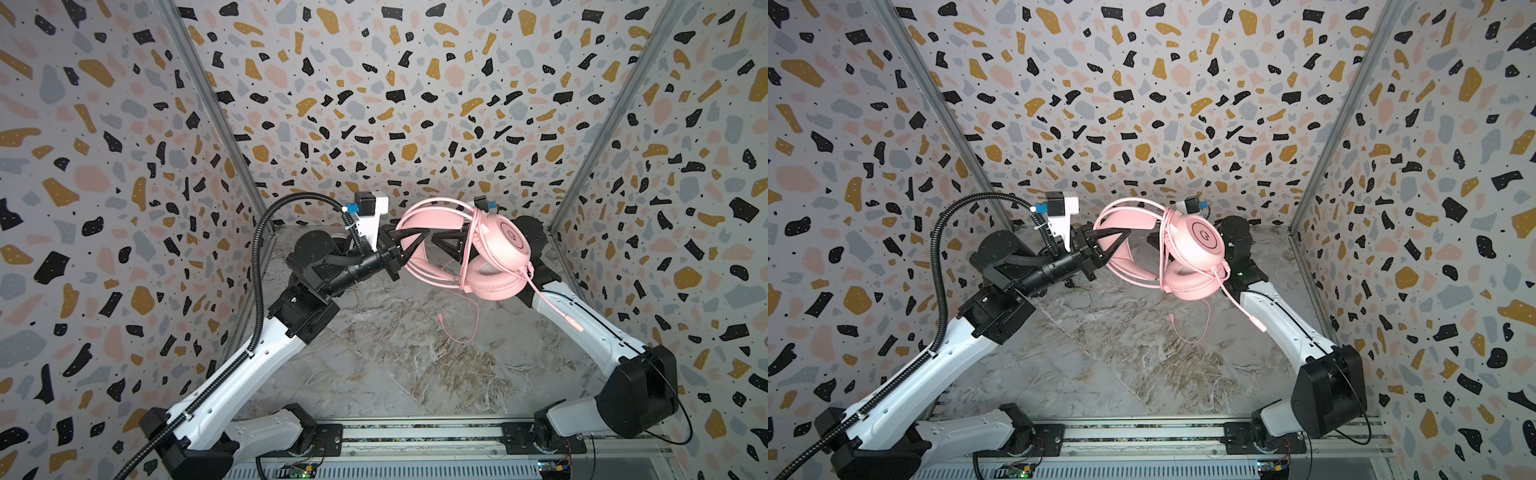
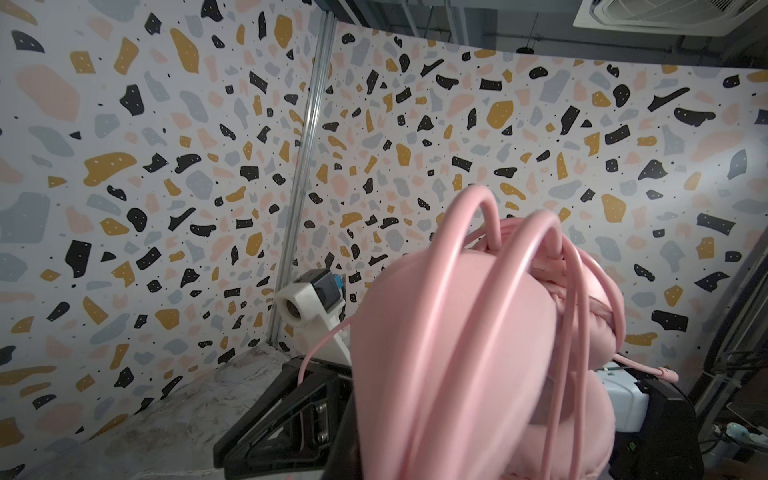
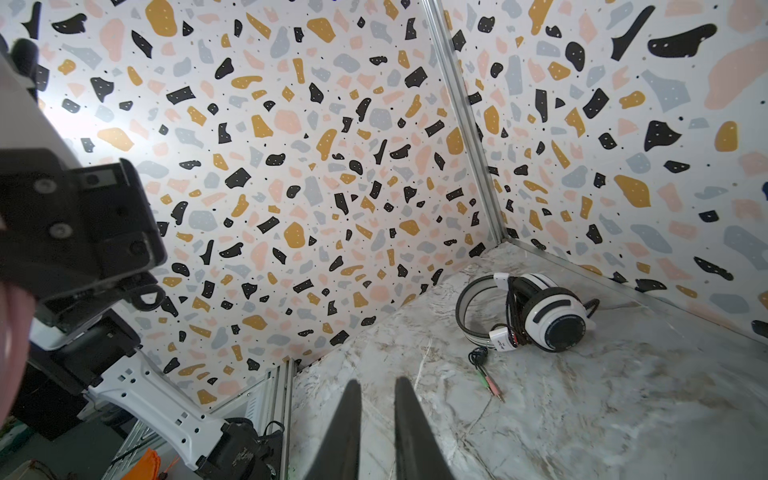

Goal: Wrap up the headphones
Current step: 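Lift the headset with the left gripper while right carries the cable over it, then draw the cable down beneath the headset with the right gripper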

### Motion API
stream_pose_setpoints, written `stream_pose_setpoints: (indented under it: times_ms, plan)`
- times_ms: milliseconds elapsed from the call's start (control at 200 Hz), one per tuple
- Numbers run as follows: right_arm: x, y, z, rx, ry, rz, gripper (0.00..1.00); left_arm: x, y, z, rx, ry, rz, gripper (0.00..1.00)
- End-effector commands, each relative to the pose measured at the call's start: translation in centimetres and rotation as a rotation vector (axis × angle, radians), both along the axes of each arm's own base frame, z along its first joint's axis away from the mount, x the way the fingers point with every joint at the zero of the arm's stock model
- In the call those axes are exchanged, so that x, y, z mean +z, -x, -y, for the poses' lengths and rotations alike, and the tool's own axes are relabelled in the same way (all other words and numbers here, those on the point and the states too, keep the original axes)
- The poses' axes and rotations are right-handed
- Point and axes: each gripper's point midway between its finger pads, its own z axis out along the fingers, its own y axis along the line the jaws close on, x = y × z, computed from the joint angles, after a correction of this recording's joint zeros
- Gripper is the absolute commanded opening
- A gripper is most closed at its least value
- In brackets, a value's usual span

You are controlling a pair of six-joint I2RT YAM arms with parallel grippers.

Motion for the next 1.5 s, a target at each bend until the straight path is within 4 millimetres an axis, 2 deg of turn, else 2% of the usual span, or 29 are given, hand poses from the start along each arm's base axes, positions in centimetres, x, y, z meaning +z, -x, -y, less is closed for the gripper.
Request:
stream_pose_setpoints:
  times_ms: [0,265,531,756,866,1006,1176,1226,1397,1497]
  plan:
    - [2.1,2.2,0.2,0.071,-0.094,0.016,0.2,7.9,2.7,-3.9,0.036,0.28,0.166,0.0]
    - [-1.2,4.5,-2.2,0.129,-0.085,-0.059,0.19,8.2,1.6,-5.3,0.144,0.32,0.159,0.0]
    - [-4.4,7.7,-3.1,0.166,-0.054,-0.119,0.17,9.3,0.1,-8.5,0.364,0.326,0.168,0.0]
    - [-7.4,10.2,-2.9,0.155,-0.002,-0.169,0.11,7.4,-3.9,-10.2,0.548,0.236,0.121,0.0]
    - [-8.0,11.5,-2.7,0.129,0.048,-0.165,0.06,6.3,-5.7,-11.9,0.644,0.219,0.088,0.0]
    - [-8.3,12.5,-2.1,0.089,0.116,-0.163,0.04,5.0,-7.4,-13.7,0.77,0.197,0.055,0.0]
    - [-7.2,13.9,-1.9,0.046,0.207,-0.13,0.04,2.0,-10.2,-14.6,0.927,0.082,0.015,0.0]
    - [-6.5,13.9,-1.7,0.018,0.232,-0.11,0.04,0.3,-11.0,-14.6,0.96,0.015,-0.015,0.0]
    - [-5.0,11.6,0.3,-0.174,0.348,-0.071,0.03,-5.4,-13.5,-14.4,1.032,-0.161,-0.103,0.0]
    - [-4.1,10.4,1.4,-0.265,0.398,-0.042,0.03,-8.8,-14.3,-14.5,1.064,-0.262,-0.153,0.0]
